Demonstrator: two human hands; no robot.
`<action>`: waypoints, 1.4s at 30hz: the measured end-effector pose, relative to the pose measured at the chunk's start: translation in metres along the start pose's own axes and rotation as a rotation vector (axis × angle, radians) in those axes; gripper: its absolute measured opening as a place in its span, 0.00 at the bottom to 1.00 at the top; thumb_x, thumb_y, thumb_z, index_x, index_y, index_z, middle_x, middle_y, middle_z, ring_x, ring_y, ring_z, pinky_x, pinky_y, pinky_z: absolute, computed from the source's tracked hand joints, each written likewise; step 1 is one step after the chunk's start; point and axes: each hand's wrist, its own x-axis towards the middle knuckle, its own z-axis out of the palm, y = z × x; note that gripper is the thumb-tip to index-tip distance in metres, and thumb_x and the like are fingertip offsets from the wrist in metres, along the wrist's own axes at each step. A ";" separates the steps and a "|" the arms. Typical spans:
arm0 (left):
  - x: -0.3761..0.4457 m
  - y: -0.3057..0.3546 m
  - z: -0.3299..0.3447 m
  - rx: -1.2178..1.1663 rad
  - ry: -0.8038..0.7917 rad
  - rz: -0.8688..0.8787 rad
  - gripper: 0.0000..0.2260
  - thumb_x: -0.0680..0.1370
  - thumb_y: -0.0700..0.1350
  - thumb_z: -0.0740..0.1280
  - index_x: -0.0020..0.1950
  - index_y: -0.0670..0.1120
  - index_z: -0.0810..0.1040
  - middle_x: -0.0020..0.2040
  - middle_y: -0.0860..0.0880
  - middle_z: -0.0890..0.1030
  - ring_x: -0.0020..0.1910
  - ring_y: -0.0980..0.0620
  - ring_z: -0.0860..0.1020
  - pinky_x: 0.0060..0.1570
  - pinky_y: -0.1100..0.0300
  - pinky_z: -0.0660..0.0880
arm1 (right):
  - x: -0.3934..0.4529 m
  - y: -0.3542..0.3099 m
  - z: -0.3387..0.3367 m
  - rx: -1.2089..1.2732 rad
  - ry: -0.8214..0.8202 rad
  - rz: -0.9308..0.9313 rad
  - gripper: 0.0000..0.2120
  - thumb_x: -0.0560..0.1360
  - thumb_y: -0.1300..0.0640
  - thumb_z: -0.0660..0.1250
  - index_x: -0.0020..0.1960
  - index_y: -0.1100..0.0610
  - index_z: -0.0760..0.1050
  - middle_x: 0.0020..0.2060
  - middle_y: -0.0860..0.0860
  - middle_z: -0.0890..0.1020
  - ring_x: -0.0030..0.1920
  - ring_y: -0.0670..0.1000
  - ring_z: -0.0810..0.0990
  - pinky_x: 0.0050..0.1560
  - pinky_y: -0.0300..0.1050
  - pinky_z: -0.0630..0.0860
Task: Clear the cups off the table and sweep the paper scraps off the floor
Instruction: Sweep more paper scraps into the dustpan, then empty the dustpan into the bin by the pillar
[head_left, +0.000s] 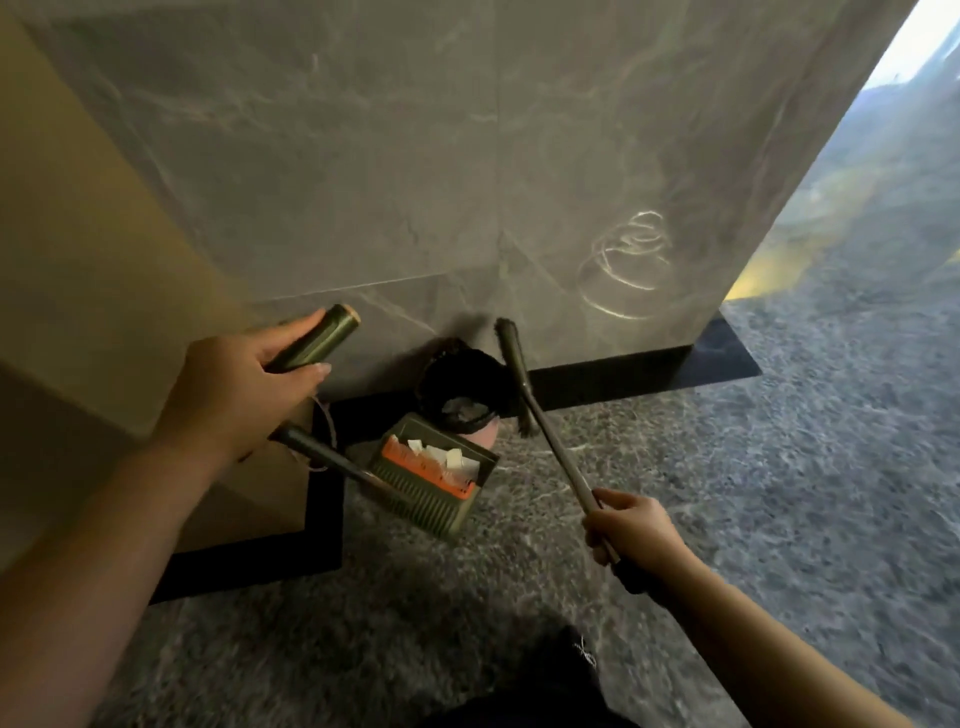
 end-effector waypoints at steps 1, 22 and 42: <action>0.005 0.008 0.001 0.000 -0.002 -0.009 0.23 0.74 0.42 0.72 0.66 0.57 0.75 0.54 0.44 0.83 0.50 0.45 0.82 0.44 0.60 0.71 | 0.006 -0.009 -0.008 -0.016 -0.020 -0.006 0.21 0.74 0.69 0.63 0.67 0.62 0.72 0.32 0.58 0.76 0.23 0.49 0.72 0.20 0.36 0.67; 0.086 0.101 0.006 0.028 0.098 0.038 0.22 0.76 0.43 0.71 0.67 0.61 0.73 0.29 0.57 0.78 0.26 0.49 0.75 0.21 0.63 0.67 | 0.044 -0.105 -0.063 -0.100 -0.187 0.007 0.18 0.75 0.67 0.64 0.64 0.62 0.74 0.35 0.58 0.78 0.22 0.46 0.74 0.19 0.34 0.67; 0.144 0.087 0.041 0.276 0.063 0.135 0.22 0.76 0.48 0.70 0.69 0.57 0.73 0.59 0.51 0.81 0.49 0.49 0.80 0.43 0.60 0.74 | 0.074 -0.118 -0.029 -0.205 -0.281 0.020 0.08 0.75 0.65 0.63 0.53 0.58 0.76 0.32 0.54 0.76 0.22 0.46 0.73 0.20 0.35 0.67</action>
